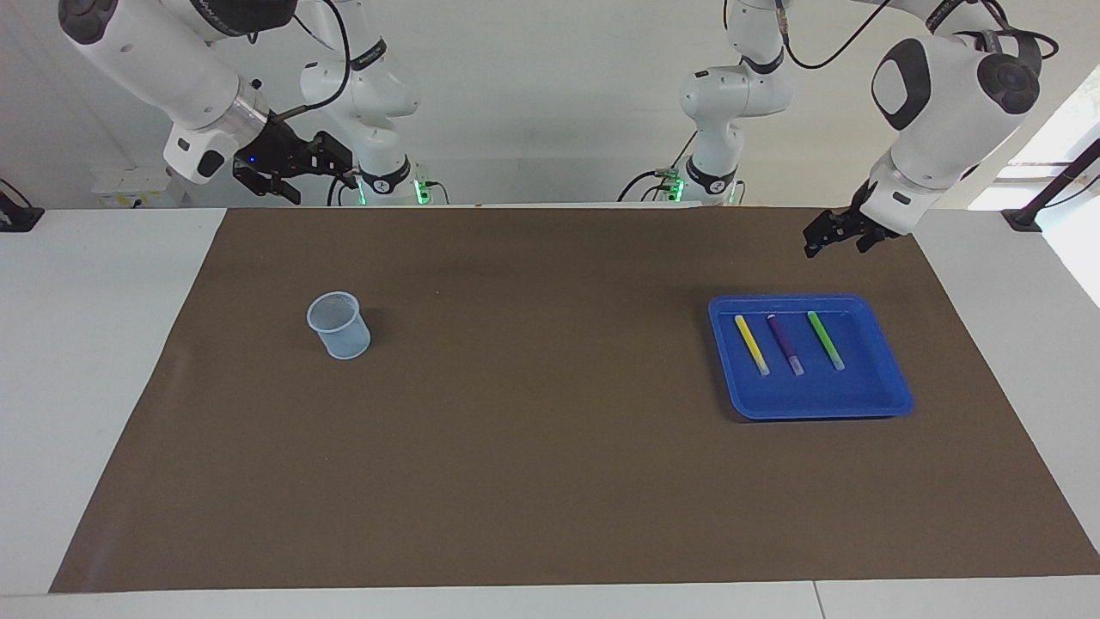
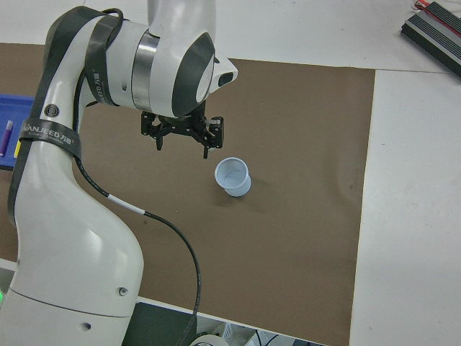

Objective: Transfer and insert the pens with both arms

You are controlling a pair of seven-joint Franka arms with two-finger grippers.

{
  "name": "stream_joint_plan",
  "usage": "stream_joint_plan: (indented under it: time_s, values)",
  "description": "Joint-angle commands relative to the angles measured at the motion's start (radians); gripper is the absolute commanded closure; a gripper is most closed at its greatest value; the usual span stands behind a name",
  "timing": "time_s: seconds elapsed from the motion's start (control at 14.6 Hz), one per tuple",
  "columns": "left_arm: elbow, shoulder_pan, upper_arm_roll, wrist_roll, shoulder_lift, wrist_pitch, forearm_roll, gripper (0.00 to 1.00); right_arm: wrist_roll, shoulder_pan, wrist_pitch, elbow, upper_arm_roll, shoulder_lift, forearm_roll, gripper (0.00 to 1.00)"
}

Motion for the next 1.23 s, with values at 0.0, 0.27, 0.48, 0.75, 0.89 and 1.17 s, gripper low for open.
stream_joint_plan:
  time_s: [0.0,0.27,0.48,0.75,0.89,1.17]
  values:
    - [-0.09,0.04,-0.005,0.07,0.029,0.145,-0.01,0.0,0.021,-0.006,0.108,-0.052,0.01,-0.027,0.095,0.0]
    - [-0.11,0.082,-0.005,0.116,0.17,0.338,-0.007,0.0,0.17,-0.007,0.189,-0.202,0.01,-0.099,0.336,0.0]
    - [-0.114,0.102,-0.004,0.162,0.238,0.432,0.022,0.0,0.207,-0.004,0.275,-0.318,0.015,-0.155,0.465,0.0]
    - [-0.185,0.125,-0.005,0.179,0.24,0.528,0.042,0.0,0.239,-0.004,0.379,-0.431,0.055,-0.214,0.624,0.0]
    - [-0.189,0.123,-0.005,0.181,0.261,0.529,0.042,0.0,0.265,-0.006,0.379,-0.429,0.067,-0.214,0.624,0.0]
    - [-0.186,0.094,-0.005,0.176,0.295,0.529,0.056,0.05,0.29,-0.006,0.404,-0.425,0.086,-0.211,0.624,0.0]
